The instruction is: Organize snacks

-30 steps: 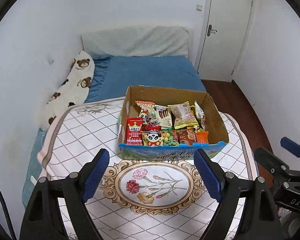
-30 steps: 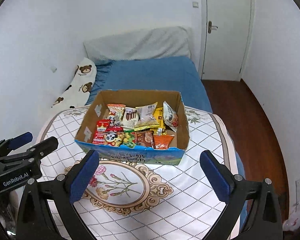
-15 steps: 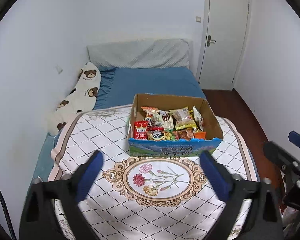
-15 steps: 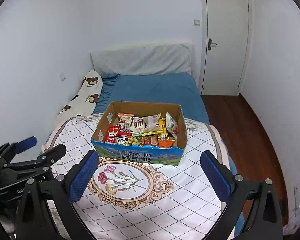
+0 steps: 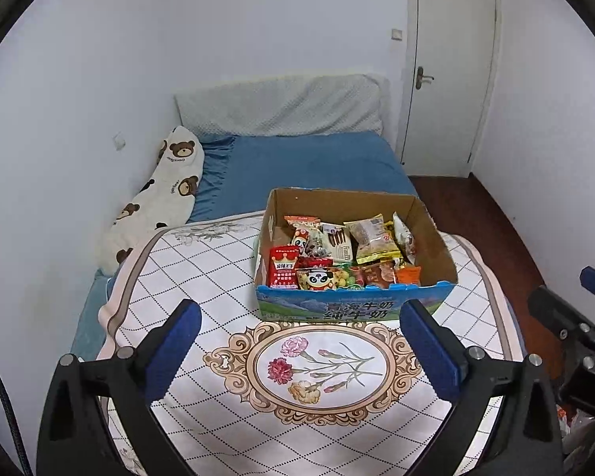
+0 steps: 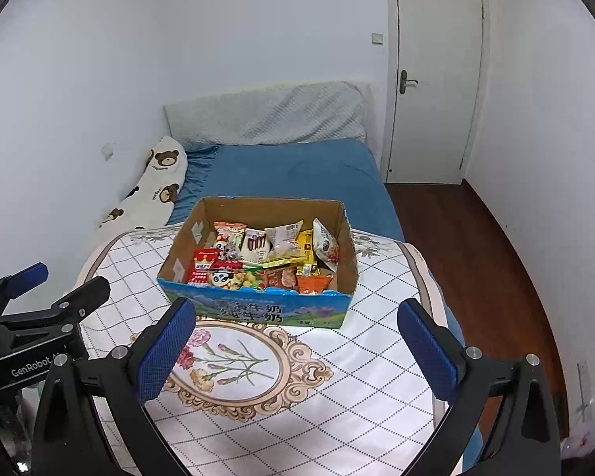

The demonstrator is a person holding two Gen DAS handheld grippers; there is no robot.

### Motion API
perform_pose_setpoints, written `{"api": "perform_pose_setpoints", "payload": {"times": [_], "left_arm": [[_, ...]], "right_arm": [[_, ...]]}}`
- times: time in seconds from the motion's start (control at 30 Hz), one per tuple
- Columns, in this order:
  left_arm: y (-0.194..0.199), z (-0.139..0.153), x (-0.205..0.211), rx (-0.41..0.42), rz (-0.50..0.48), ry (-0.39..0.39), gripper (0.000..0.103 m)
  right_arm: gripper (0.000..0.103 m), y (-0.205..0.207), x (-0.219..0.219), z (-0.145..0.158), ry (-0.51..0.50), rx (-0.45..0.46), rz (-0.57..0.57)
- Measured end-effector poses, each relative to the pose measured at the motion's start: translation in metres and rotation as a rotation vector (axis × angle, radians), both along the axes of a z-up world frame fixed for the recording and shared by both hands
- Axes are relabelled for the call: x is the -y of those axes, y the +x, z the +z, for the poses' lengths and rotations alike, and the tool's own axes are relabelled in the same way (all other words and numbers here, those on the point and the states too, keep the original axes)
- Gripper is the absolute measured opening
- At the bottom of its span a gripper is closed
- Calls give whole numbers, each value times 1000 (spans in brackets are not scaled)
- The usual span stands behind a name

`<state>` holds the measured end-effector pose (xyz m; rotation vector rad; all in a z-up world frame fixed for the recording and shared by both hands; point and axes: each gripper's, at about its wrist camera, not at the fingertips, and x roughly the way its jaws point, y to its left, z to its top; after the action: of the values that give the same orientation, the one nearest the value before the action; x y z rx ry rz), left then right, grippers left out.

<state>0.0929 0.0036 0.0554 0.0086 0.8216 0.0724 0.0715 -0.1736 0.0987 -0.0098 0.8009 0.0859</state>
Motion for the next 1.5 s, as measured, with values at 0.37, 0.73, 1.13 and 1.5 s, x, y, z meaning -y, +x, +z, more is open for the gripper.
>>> {"api": "perform_pose_setpoints", "payload": {"times": [0.37,0.73,1.13,1.5], "left_arm": [[55,-27,6,-68,-2,8,102],[90,-54,13,-127,-1,20,102],[97,-65,13,-145,-4,13,102],[97,-64,12,-141,-2,11,102]], "right_arm": [[103,54,12,-23,-19,-13,-38],[103,101,22,-67,-35,-97,-74],[103,113,24,-79,-45,-128,-86],[103,111,23,-75,-44,-129,-86]]}}
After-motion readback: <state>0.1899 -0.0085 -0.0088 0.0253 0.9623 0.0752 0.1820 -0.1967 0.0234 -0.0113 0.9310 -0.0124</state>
